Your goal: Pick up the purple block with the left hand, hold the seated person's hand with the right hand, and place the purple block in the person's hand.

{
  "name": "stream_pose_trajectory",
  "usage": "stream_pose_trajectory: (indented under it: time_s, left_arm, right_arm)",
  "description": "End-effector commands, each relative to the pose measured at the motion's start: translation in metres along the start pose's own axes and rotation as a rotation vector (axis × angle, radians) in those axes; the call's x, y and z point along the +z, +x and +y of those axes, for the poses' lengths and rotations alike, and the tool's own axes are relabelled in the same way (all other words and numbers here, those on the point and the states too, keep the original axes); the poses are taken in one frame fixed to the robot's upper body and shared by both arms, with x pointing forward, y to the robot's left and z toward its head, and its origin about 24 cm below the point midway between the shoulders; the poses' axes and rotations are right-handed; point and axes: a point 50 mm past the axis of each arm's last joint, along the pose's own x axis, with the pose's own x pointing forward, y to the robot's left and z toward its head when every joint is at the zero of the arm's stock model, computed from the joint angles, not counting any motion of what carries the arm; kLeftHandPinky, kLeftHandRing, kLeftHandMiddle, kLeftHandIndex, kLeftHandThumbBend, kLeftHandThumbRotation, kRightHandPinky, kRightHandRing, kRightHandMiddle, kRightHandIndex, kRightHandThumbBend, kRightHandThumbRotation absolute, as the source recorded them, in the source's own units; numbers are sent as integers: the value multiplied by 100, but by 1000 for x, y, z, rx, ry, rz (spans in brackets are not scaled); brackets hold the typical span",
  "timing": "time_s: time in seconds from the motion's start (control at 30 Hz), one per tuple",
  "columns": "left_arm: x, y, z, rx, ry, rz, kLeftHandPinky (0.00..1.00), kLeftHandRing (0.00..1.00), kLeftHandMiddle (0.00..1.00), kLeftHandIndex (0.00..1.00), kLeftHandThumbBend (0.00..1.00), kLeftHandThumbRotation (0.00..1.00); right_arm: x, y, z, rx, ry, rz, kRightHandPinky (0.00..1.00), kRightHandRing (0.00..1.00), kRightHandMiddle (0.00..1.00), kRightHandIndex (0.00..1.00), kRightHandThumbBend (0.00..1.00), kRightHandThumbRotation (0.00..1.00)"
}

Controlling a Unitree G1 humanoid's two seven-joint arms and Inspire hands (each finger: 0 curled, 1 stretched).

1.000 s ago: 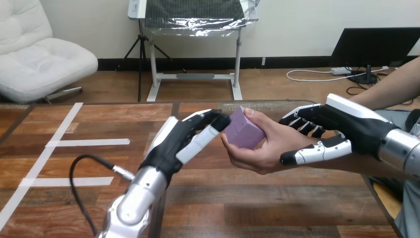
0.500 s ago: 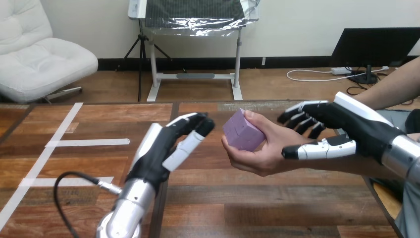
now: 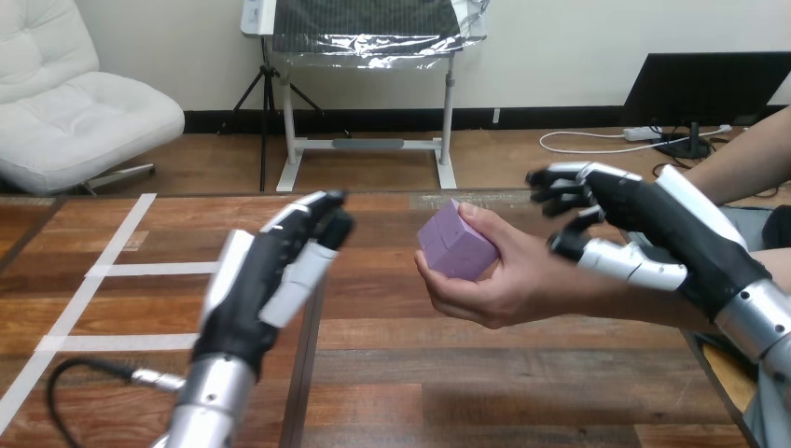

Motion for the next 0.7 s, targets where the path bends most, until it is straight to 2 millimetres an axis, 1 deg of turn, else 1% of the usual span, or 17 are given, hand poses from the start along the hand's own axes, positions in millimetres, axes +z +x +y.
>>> stream_pose_trajectory:
  time_s: [0.0,0.2,0.47,0.5,0.57,0.67]
  left_arm:
    - [26,-7,15,62,-16,-129,86,83,83,82,83,100]
    - [33,-20,24,84,-24,-158,87,82,83,82,84,100]
    - [44,-36,32,105,-65,-192,78,80,82,82,84,100]
    - [48,-45,36,117,-87,-219,74,79,82,82,85,100]
    - [55,-58,40,135,-111,-260,72,79,81,81,84,100]
    - [60,-66,42,153,-124,-284,70,78,80,81,84,100]
  right_arm:
    - [3,1,-1,-117,97,-63,71,80,82,84,89,92]
    - [6,0,2,-168,150,-94,75,82,83,85,90,98]
    - [10,-2,6,-209,199,-131,77,83,84,86,91,100]
    - [14,-3,9,-220,235,-159,78,83,83,86,91,100]
    - [20,-4,14,-234,290,-204,77,83,83,86,92,98]
    - [27,-6,18,-241,329,-242,76,82,83,86,92,96]
